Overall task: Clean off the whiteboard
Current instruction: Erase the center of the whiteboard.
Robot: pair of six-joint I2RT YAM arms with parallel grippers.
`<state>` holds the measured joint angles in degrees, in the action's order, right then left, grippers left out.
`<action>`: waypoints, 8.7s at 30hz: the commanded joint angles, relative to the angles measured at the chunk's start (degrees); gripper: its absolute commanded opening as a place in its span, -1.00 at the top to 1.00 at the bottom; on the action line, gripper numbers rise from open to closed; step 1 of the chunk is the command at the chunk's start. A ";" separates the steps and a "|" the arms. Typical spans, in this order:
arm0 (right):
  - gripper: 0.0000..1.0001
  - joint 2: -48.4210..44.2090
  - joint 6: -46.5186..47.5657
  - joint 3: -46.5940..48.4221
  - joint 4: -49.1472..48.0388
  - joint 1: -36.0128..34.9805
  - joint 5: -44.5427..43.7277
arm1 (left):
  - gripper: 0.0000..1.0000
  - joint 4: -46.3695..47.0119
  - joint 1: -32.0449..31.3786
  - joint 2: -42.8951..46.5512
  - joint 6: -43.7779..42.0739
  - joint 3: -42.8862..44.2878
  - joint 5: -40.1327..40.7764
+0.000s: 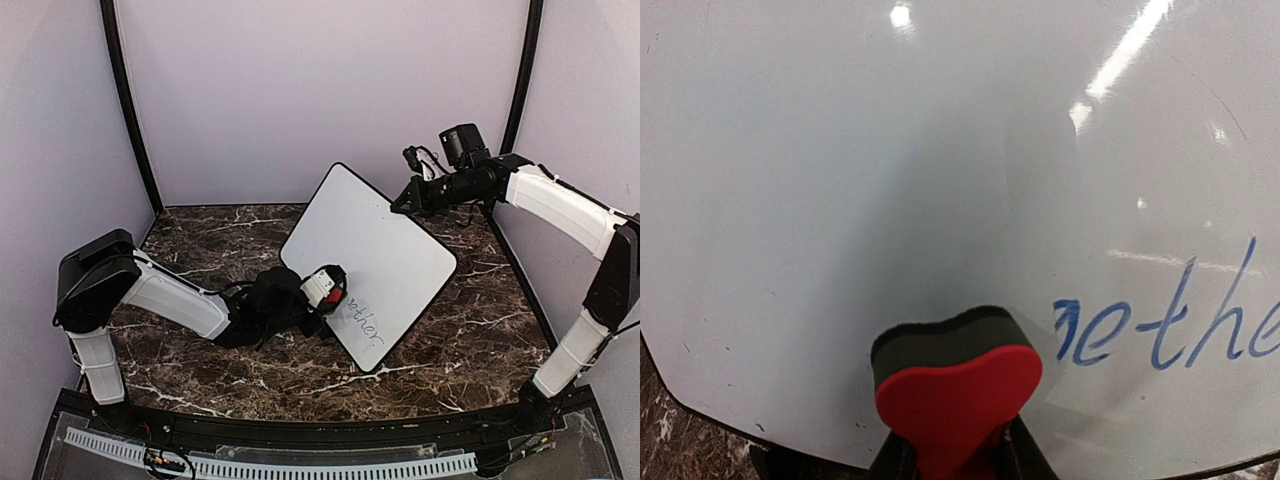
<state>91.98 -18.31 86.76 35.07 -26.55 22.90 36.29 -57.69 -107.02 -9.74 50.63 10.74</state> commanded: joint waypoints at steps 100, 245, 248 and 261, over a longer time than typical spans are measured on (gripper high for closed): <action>1.00 0.59 1.78 1.04 2.48 2.99 1.98 | 1.00 -18.64 -0.76 -6.92 2.13 13.06 0.84; 1.00 0.56 1.87 -1.83 0.90 2.99 3.13 | 1.00 -4.81 -2.53 -6.70 2.56 10.99 -18.45; 1.00 0.57 1.87 -1.95 0.80 3.01 3.25 | 1.00 -4.09 -3.01 -6.66 2.91 9.84 -18.95; 1.00 0.21 1.73 -2.01 0.79 2.99 3.32 | 1.00 -5.20 0.30 -7.09 5.17 12.25 -6.56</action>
<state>92.99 -15.90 86.02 33.61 -22.24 25.04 38.02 -59.64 -112.16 -5.69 61.98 -2.17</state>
